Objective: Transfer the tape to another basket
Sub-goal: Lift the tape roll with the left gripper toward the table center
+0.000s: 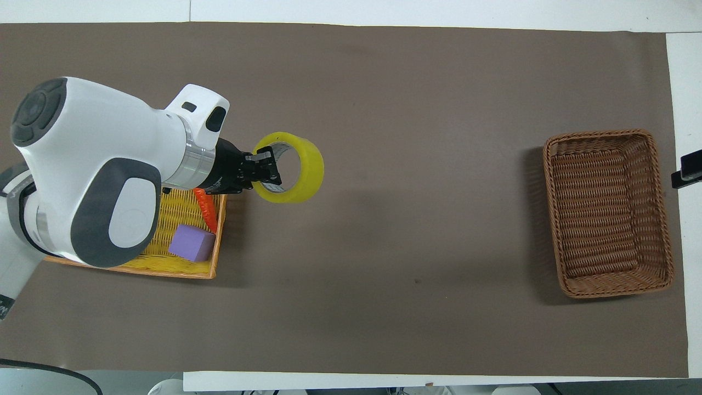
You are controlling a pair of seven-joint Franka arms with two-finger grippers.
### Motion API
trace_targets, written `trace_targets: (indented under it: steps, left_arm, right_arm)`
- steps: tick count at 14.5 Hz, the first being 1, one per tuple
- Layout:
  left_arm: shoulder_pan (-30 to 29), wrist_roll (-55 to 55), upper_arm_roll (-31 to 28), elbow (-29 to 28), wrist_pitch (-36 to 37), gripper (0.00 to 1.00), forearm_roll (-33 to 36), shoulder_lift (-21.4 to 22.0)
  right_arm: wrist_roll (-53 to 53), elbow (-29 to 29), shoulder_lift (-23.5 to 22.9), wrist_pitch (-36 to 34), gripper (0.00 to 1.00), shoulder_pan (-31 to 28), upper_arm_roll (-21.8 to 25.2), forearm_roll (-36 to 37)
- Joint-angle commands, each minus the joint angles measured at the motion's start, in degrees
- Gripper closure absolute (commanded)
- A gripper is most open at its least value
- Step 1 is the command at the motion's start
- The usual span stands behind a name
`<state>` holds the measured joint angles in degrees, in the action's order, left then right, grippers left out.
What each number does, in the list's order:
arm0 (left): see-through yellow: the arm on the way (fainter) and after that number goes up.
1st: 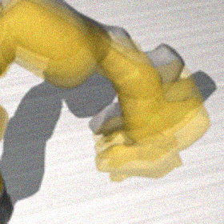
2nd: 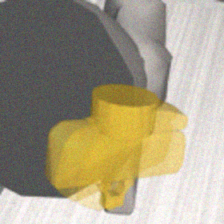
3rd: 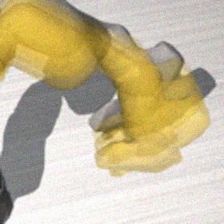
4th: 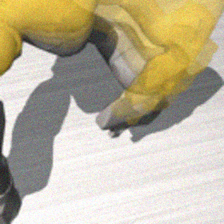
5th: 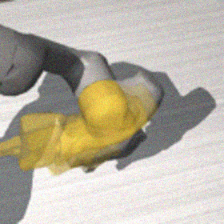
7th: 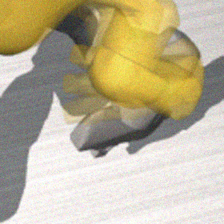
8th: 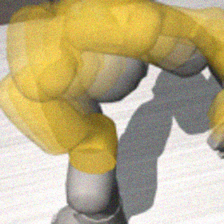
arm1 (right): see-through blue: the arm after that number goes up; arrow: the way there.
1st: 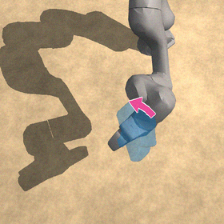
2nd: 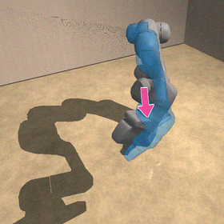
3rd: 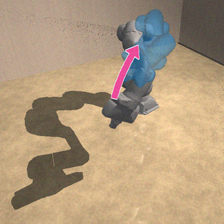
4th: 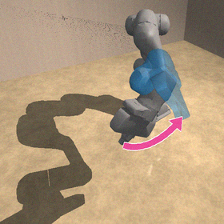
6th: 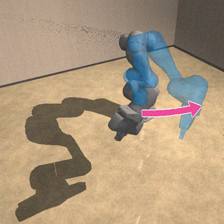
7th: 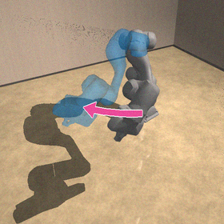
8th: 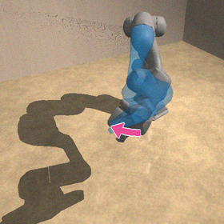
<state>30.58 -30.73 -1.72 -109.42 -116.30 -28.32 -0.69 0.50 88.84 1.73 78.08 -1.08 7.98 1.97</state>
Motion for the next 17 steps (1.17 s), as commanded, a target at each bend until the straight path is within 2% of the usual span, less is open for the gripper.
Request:
trace_targets:
  steps: [1, 5, 6, 10, 13, 15, 17]
  left_arm:
    - [3.8, -1.8, -1.0, 0.4, -1.3, 1.00, -2.2, -0.4]
    - [4.5, -1.5, -1.0, 0.3, -1.3, 1.00, -2.0, -0.4]
    - [4.5, -1.4, -1.1, 0.5, -1.2, 1.00, -1.8, -0.4]
    - [4.5, -1.3, -1.1, 0.9, -1.1, 1.00, -1.7, -0.5]
    - [4.5, -1.5, -1.1, 0.9, -0.8, 1.00, -1.6, -0.5]
    - [4.5, -1.7, -1.1, 0.9, -0.9, 1.00, -1.6, -0.5]
    - [4.6, -1.7, -1.1, 1.0, -1.1, 1.00, -1.6, -0.5]
  right_arm:
    - [1.3, 1.6, 1.3, 0.4, 0.01, -0.2, -0.2, 0.0]
    - [6.2, 1.7, 1.3, 0.2, 0.01, 0.1, -0.5, -1.3]
    - [8.1, 1.8, 1.3, 0.6, 0.01, -0.1, -0.5, -4.0]
    - [13.8, 3.1, 1.3, 2.1, 0.01, -1.6, -0.4, -18.2]
    - [13.6, 10.5, 2.6, 3.6, 0.01, -3.4, -0.3, -35.8]
    - [14.4, 13.7, 3.0, 10.0, 0.01, -1.1, -0.9, -43.4]
    - [14.4, 15.1, 1.9, 15.2, 0.01, 4.1, -1.0, -47.6]
